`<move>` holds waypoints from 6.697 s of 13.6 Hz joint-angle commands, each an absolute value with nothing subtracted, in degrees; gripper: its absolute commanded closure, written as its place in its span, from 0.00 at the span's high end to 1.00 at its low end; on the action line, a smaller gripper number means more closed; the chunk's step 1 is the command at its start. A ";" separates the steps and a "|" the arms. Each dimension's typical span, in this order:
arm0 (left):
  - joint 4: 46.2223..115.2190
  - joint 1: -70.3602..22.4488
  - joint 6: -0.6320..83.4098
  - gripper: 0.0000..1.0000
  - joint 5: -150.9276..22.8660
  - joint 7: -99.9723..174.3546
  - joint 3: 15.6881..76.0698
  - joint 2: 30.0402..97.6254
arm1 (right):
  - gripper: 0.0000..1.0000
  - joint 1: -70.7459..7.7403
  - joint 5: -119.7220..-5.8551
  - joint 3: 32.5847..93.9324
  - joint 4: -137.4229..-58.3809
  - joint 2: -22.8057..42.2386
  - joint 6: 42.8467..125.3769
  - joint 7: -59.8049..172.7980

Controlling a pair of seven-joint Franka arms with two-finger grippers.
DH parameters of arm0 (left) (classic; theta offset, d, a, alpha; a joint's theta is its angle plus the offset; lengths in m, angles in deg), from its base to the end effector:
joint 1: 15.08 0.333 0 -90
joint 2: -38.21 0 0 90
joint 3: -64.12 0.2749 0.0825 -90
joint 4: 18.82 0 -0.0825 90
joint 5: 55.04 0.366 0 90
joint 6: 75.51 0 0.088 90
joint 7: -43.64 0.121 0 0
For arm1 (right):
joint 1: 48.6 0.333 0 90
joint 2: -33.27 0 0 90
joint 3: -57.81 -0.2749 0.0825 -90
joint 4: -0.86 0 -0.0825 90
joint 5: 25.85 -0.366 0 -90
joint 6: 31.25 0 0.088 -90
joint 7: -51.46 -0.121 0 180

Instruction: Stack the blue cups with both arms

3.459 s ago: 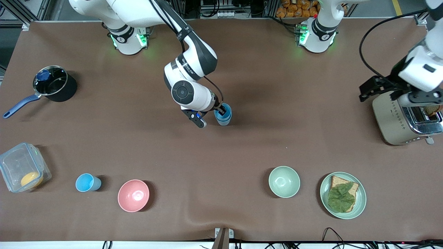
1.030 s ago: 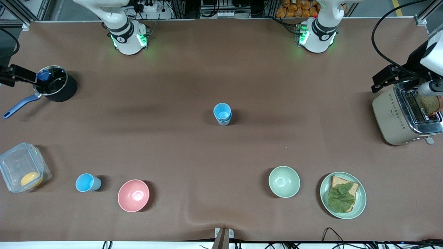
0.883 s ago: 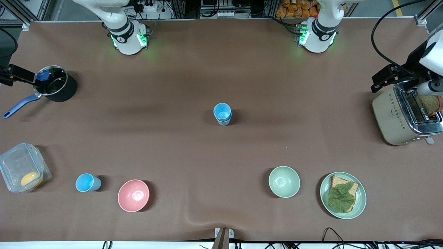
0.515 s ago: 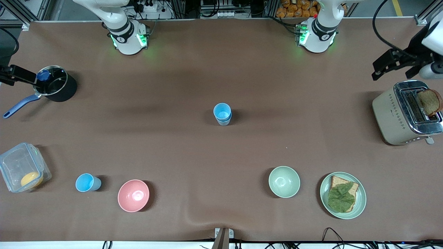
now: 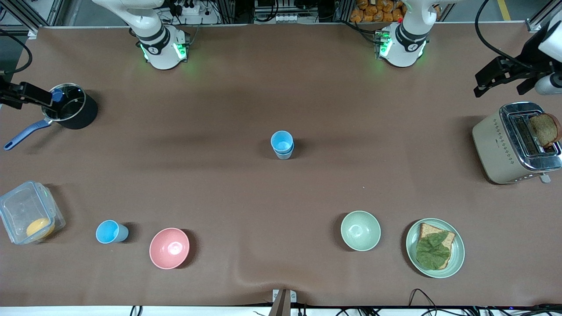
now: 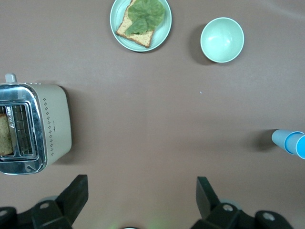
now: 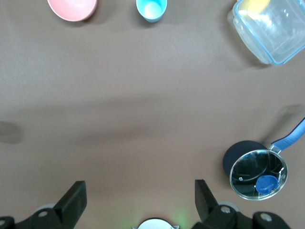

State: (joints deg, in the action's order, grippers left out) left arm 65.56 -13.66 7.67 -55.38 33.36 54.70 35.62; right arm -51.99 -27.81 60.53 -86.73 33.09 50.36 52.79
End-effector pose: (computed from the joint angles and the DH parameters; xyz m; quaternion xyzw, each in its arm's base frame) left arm 0.5062 -0.0740 0.6261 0.9997 0.0195 0.0118 0.0011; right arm 0.5179 -0.0508 0.5747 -0.9976 0.0401 0.0525 0.0204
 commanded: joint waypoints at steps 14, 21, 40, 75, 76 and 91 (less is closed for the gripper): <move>66.43 -6.91 6.32 1.00 -55.04 38.26 50.67 33.03 | 1.00 -50.27 -26.29 60.53 -82.64 32.83 49.88 51.90; 69.86 -7.43 9.56 1.00 -55.92 38.46 53.13 34.87 | 1.00 -48.16 -24.18 60.45 -83.43 32.83 51.55 44.61; 73.47 -11.57 15.28 1.00 -55.74 38.81 56.47 34.61 | 1.00 -48.34 -24.18 60.62 -85.80 33.36 51.64 46.81; 72.42 -11.39 11.33 1.00 -55.92 38.19 55.77 34.78 | 1.00 -46.32 -22.51 60.53 -85.45 32.83 51.55 46.10; 72.33 -11.39 11.15 1.00 -55.92 38.37 56.12 34.78 | 1.00 -46.32 -22.51 60.53 -85.45 32.83 51.63 46.10; 70.83 -11.39 10.36 1.00 -55.57 38.28 56.03 35.05 | 1.00 -44.74 -21.29 60.53 -85.54 32.74 51.55 45.93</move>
State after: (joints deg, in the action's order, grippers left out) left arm 71.31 -11.44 11.40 -55.36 37.36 56.05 35.34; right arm -45.66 -22.90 60.45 -85.47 32.68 51.39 46.43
